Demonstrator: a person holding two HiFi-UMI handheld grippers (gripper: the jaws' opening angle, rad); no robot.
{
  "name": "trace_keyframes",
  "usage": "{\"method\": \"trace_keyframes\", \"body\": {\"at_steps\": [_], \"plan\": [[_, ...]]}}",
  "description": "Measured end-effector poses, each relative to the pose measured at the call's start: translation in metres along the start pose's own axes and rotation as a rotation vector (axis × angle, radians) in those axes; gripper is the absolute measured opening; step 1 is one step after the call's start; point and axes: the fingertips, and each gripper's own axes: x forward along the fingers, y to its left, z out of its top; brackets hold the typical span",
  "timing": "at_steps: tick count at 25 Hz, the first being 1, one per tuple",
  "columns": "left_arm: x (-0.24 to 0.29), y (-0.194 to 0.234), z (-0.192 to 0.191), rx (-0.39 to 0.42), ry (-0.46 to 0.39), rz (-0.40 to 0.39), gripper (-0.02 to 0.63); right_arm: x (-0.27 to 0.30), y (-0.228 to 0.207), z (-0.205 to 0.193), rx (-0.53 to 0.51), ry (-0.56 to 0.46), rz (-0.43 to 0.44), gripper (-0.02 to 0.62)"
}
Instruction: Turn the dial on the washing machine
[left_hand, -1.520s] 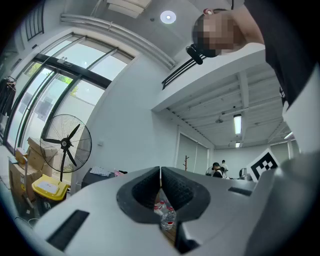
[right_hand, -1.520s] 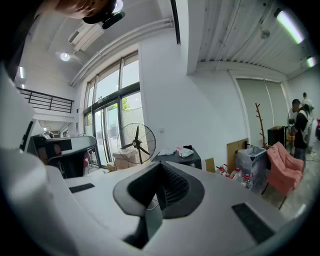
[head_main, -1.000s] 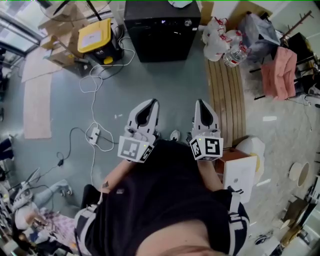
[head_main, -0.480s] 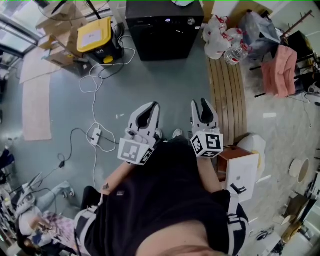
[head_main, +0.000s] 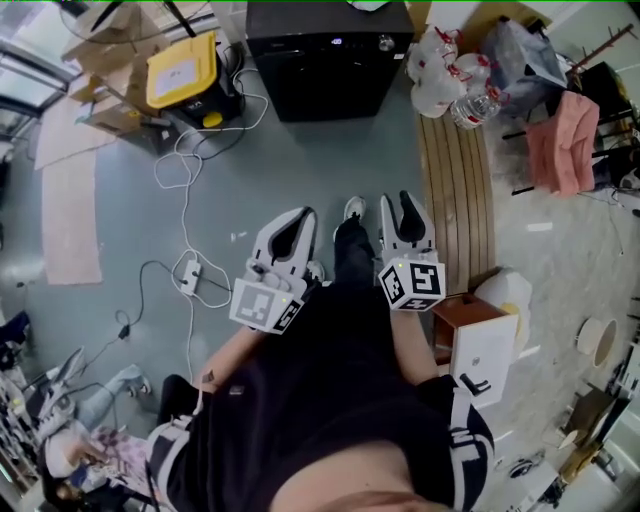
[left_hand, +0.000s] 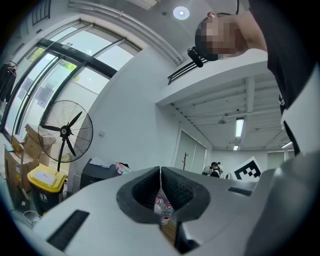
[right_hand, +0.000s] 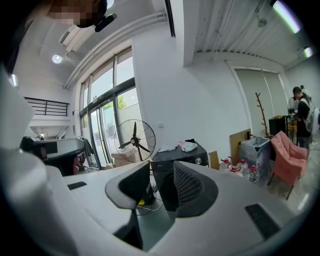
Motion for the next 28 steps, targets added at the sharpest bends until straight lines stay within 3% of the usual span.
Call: {"method": "trace_keyframes", "body": {"at_steps": [7,12,18,23,28], "plan": [[0.128,0.041,0.011,0.061,-0.018,0.046,0.028,0.119,-0.068,0.038,0.009,-0.025,0.059,0.153],[0.239,0.058,0.025,0.017,-0.029,0.068,0.028,0.213,-0.133,0.069,-0.002,0.005,0.09,0.153],[0.321,0.089,0.019,0.0,-0.024,0.118,0.028,0.31,-0.188,0.091,0.008,0.02,0.126,0.153],[0.372,0.123,0.008,0.006,0.003,0.131,0.028,0.39,-0.229,0.08,0.029,0.056,0.101,0.163],[0.43,0.163,-0.017,0.016,0.03,0.09,0.028,0.473,-0.267,0.042,0.058,0.129,0.087,0.193]]}}
